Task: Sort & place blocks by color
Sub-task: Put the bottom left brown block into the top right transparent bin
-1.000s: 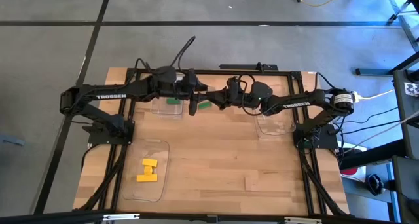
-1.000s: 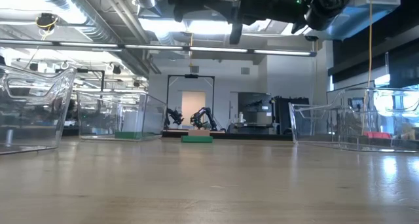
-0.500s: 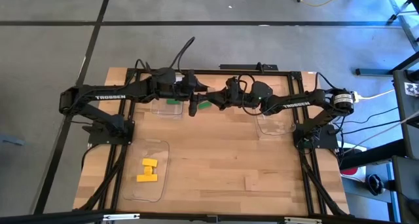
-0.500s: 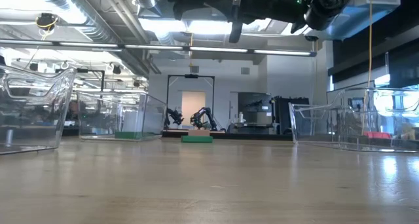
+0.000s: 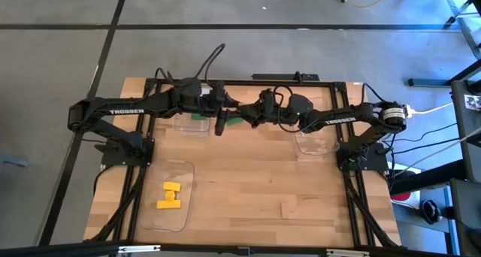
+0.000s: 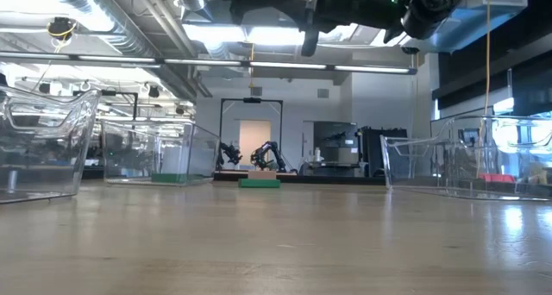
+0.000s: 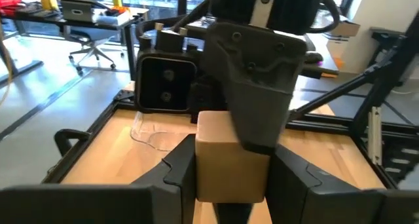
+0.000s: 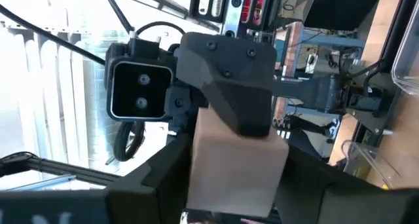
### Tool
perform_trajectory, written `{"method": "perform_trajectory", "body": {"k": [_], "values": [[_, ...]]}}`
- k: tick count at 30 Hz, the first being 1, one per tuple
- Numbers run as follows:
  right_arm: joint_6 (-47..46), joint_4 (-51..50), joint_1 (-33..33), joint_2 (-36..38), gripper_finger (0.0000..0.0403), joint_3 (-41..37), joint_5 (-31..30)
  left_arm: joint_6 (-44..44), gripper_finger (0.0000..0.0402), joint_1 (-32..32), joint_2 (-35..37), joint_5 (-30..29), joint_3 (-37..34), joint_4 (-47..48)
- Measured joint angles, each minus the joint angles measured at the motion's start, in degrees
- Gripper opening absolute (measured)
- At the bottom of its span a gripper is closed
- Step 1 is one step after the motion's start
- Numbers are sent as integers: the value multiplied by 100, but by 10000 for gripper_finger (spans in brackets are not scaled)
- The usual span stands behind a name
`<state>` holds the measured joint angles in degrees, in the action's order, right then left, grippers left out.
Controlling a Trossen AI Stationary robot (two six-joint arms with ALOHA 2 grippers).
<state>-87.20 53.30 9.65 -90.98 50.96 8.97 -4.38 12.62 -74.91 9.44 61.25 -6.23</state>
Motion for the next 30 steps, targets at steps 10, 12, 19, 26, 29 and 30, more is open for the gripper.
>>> {"method": "perform_trajectory", "body": {"k": [10,12,19,26,29,30], "values": [[-337,-27,-129,-11,190,-2,-522,-129,119,-7,9,658,0,82],[-393,-22,-148,-11,190,-2,-518,-127,119,-5,9,660,0,78],[-380,102,-231,-11,190,-4,-267,180,119,6,9,142,0,-7],[-256,200,-192,-11,188,-9,-336,192,119,68,9,491,2,10],[-258,190,-197,-11,169,-13,-336,197,119,44,9,507,2,17],[-281,190,-197,-11,158,-13,-335,216,119,47,9,503,2,8]]}}
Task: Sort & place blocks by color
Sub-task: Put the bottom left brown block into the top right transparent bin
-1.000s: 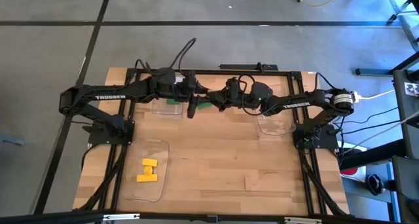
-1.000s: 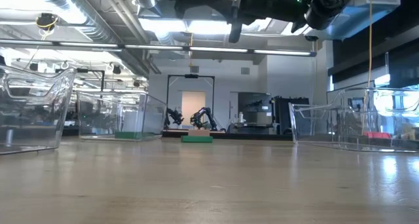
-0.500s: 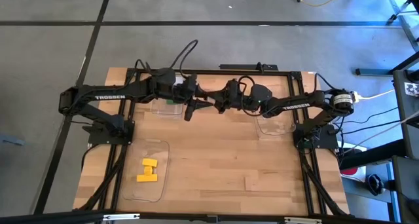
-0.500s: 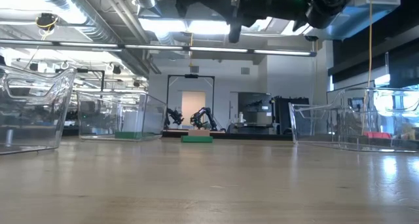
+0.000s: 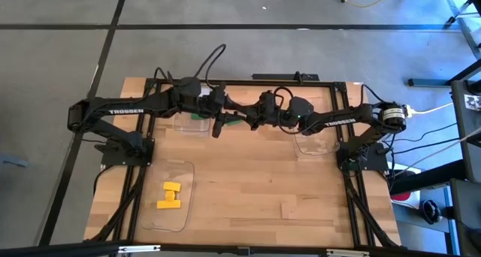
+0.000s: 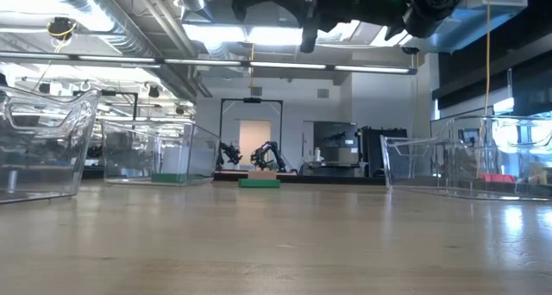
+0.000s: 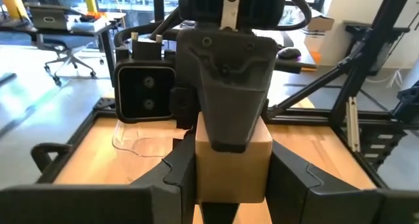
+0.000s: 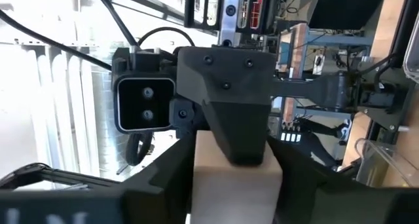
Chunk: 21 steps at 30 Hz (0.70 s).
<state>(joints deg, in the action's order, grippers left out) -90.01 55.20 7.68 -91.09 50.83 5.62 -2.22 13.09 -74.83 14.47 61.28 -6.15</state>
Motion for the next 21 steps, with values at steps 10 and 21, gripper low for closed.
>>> {"method": "perform_trajectory", "body": {"k": [10,21], "values": [[369,15,305,97,137,0,484,-343,207,250,32,-43,176,262],[1772,-1107,1989,1435,137,-367,2802,-973,286,681,148,430,1475,1437]]}}
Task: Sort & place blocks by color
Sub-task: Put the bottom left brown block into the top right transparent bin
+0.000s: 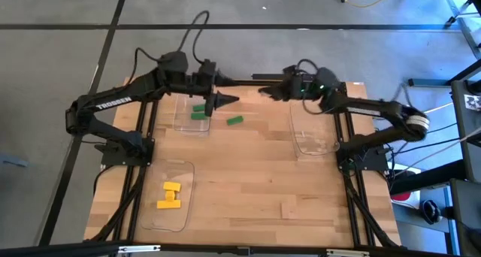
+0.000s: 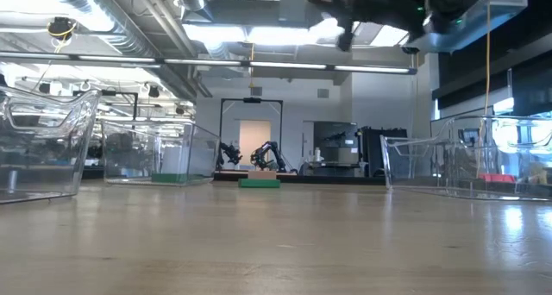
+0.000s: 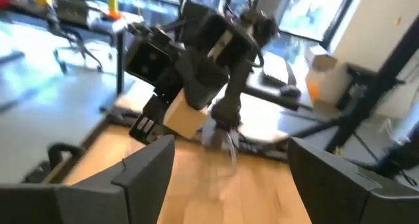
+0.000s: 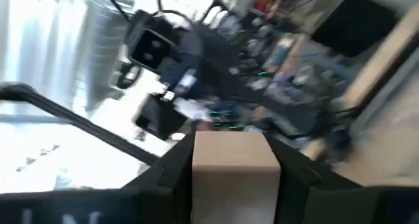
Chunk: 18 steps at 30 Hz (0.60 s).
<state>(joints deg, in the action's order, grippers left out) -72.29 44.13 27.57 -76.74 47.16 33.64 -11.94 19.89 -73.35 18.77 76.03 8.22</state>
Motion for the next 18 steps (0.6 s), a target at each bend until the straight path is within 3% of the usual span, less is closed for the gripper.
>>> {"method": "perform_trajectory", "body": {"k": [5,8,11,14,18], "values": [[1767,-2627,692,1216,137,-293,164,-72,287,41,161,-708,-380,-768],[2944,-4583,971,1913,137,-298,-405,-583,288,122,152,-777,-1017,-1872],[3630,-5917,1104,2364,137,-298,-1078,-1250,288,171,148,-817,-1658,-3388],[3862,-6714,1180,2530,137,-235,-1406,-1691,288,208,121,-966,-2088,-4349],[4286,-8254,1203,2206,137,188,-1928,-1753,288,260,135,-1022,-2062,-4637]]}}
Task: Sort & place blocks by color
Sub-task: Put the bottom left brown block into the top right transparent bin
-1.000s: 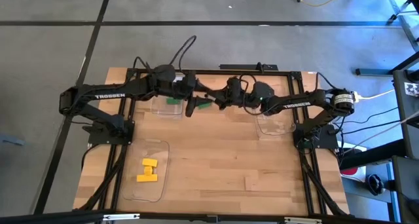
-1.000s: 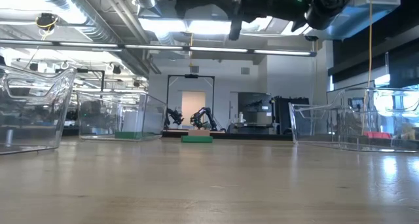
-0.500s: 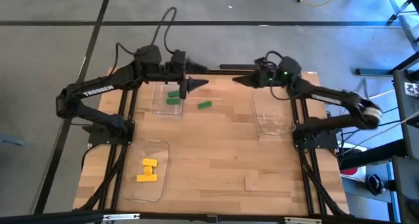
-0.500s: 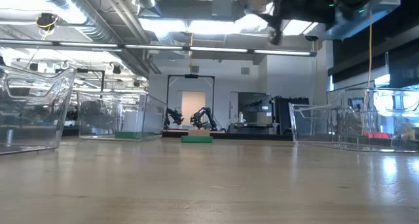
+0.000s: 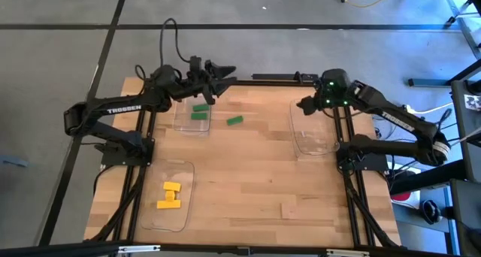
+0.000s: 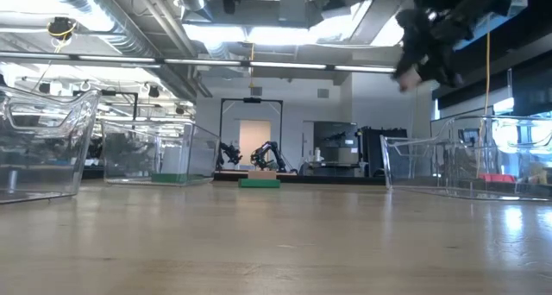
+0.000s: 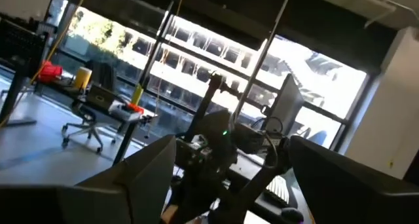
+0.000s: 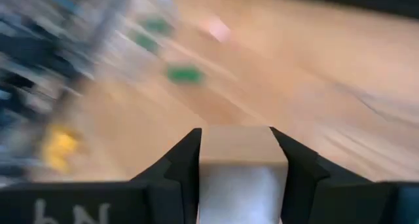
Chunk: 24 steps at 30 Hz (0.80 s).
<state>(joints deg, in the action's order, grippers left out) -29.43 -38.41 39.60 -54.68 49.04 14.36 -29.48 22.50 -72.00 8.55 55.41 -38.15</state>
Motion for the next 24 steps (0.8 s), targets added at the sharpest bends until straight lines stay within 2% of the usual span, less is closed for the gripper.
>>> {"method": "perform_trajectory", "body": {"k": [3,6,10,15,24], "values": [[394,-1282,69,-609,137,327,-648,5,288,128,45,171,181,10],[808,-1951,171,-1353,137,376,-895,3,288,250,59,388,326,-11],[1159,-1734,223,-2218,137,173,-1272,3,289,343,52,750,406,10],[1091,-1025,240,-2937,137,18,-1280,-2,289,410,50,1014,407,15],[231,-873,236,-3381,137,15,-1231,-47,289,458,99,1171,407,11]]}}
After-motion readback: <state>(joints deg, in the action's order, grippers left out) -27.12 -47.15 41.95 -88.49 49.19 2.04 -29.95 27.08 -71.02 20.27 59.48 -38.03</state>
